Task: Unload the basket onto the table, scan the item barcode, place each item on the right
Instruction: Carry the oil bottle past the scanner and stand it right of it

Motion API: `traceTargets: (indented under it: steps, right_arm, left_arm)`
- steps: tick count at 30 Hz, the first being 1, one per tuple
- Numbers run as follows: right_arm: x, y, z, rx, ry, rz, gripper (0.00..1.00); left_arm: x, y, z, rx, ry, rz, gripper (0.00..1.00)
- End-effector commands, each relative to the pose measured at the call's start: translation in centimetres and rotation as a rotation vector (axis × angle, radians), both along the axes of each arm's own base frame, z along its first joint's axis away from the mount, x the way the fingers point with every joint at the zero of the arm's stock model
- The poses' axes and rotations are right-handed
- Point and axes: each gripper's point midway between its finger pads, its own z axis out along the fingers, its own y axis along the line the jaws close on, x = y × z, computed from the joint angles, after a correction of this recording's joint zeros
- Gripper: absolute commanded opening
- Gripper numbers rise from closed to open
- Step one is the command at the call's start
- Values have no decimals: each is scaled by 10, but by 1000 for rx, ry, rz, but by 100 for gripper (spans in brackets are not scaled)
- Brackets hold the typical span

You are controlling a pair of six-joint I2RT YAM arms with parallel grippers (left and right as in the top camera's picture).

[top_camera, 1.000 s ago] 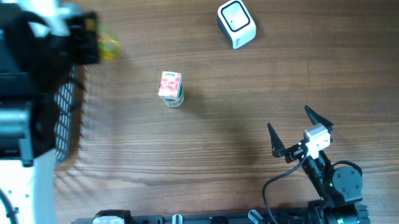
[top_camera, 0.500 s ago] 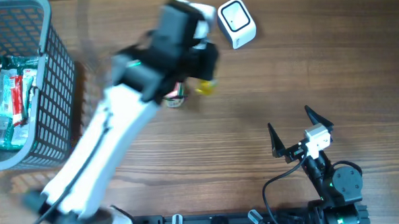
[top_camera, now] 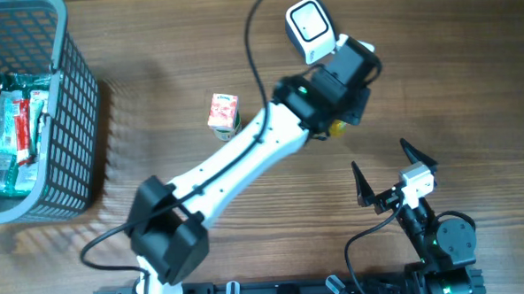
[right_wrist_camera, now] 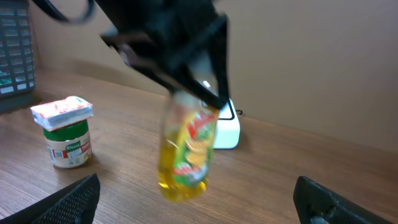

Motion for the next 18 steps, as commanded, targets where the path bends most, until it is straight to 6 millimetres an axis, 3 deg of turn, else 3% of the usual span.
traceTargets:
  steps: [1,13,18]
  right_arm:
    - [1,-3,0,4,1,-17,100]
    - [1,-3,0,4,1,-17,100]
    - [1,-3,0,4,1,-17,100]
  left_arm:
    - [2,-14,-5,-8,-36,63,37]
    - [-21,-48,-42,-13,-24,9,38]
    - [-28,-45,-64,-7,6,26,40]
